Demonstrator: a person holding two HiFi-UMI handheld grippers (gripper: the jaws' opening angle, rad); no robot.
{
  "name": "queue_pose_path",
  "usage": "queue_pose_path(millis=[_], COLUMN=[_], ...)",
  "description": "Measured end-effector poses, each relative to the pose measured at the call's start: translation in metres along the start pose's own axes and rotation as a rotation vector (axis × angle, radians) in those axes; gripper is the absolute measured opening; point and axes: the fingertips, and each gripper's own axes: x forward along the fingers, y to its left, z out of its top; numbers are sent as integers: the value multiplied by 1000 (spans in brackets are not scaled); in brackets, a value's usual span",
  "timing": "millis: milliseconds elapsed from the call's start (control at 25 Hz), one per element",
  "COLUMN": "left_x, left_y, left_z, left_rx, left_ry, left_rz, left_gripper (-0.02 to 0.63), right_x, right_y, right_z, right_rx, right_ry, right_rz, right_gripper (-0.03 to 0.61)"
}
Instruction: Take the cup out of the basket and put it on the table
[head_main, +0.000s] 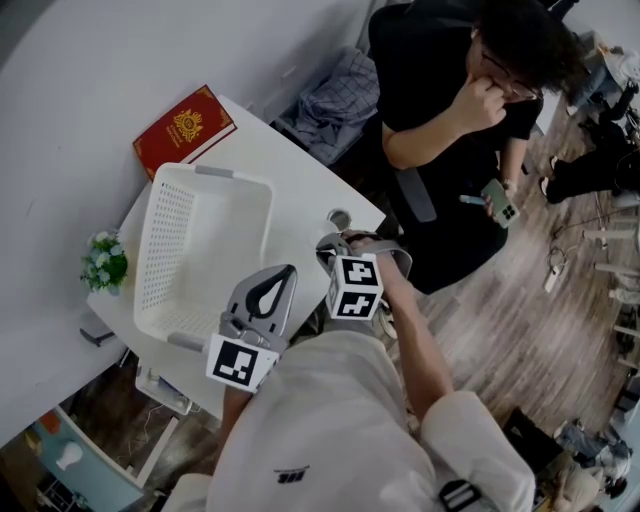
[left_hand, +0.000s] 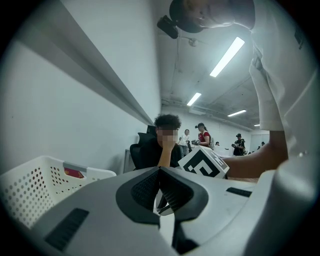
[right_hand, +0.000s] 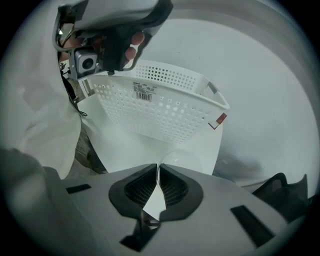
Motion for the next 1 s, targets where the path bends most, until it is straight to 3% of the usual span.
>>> queue_pose_path(millis=[1000], left_x=[10], left_y=[-2], left_z=[-11], left_rx=[-16], left_ry=[36], left_rz=[-13], left_gripper=[9], right_x=[50], right_y=[12], right_z=[-23], right_rx=[13], right_ry=[53], right_rz=[0], right_gripper=[26])
